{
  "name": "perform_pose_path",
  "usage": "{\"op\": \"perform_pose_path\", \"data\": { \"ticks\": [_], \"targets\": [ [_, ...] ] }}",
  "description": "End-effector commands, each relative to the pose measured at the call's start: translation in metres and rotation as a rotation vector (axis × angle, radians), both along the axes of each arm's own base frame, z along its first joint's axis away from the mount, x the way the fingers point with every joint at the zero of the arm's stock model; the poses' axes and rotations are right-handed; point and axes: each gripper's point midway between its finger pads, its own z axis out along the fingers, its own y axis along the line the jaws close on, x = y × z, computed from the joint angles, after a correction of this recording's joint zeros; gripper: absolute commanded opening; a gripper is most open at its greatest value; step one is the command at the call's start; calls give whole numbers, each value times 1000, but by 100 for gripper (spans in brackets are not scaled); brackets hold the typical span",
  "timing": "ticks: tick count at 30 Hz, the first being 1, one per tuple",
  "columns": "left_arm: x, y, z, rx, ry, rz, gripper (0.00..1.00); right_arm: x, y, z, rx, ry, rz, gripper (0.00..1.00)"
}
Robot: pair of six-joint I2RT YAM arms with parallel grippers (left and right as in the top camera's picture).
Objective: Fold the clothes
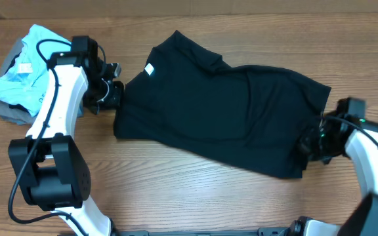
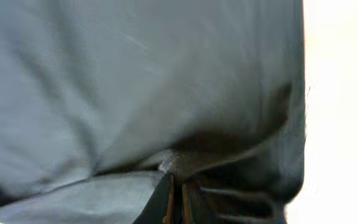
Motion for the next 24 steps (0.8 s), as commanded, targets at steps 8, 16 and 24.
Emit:
{"op": "perform_pose_path", "data": {
  "ticks": [8,16,24],
  "targets": [
    [13,20,152,87,-379,16,4,18,-11,141,-139,-379,-59,4],
    [-39,30,294,182,-779,73,4,-6,-5,290,-208,-690,-113,4],
    [-131,41,423,328,-1187,144,4,-67,-5,413,-354,-900,-183,4]
  ]
}}
